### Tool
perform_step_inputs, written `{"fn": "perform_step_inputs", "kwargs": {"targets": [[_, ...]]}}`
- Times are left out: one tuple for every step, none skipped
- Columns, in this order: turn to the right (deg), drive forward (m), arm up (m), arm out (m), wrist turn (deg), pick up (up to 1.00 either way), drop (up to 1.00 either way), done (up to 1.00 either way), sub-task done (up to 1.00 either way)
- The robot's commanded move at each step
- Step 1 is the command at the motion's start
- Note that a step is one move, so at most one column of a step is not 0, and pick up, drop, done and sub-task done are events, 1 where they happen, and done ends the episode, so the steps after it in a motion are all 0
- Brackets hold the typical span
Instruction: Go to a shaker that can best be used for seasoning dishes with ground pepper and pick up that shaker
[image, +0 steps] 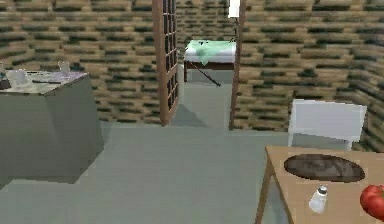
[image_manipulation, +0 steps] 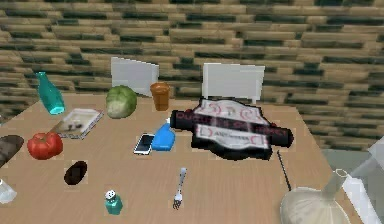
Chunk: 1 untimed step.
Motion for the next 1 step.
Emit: {"fn": "perform_step_inputs", "kwargs": {"targets": [[-21.0, 0.0, 0.0, 0.0, 0.0, 0.0, 0.0, 0.0, 0.0]]}}
